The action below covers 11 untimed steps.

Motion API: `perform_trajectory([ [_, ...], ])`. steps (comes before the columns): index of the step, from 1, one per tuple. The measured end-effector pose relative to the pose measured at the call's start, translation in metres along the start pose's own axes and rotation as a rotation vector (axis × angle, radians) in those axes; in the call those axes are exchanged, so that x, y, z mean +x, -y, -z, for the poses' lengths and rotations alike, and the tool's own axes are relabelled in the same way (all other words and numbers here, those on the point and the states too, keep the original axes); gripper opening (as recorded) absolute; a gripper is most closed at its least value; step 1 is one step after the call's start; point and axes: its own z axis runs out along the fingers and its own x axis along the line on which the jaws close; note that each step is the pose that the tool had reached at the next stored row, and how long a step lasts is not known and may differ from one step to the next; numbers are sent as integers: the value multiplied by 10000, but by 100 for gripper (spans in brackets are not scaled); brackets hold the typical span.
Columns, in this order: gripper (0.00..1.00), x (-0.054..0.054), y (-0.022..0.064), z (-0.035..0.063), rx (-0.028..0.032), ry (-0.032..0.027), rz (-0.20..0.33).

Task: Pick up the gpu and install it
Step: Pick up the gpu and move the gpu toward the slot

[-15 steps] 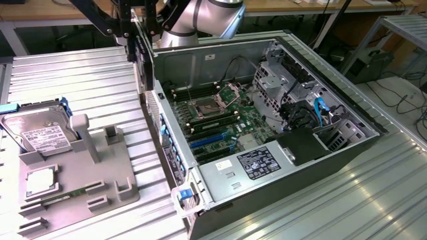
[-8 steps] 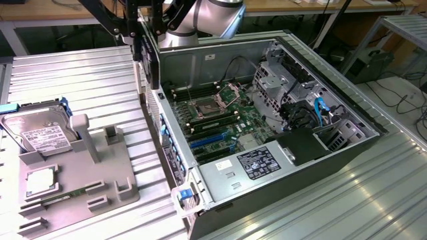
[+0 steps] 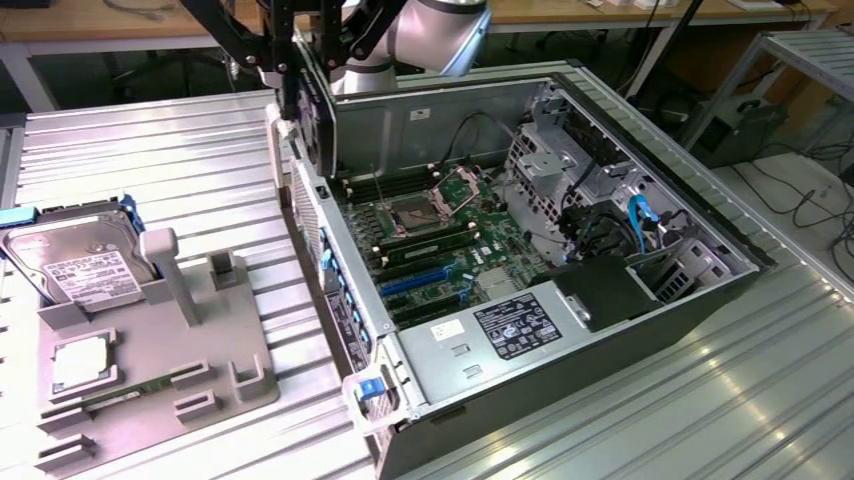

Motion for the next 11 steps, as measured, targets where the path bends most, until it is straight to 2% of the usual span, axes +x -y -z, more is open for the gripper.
perform_trajectory([
  [11, 27, -129, 0, -1, -1, 1, 1],
])
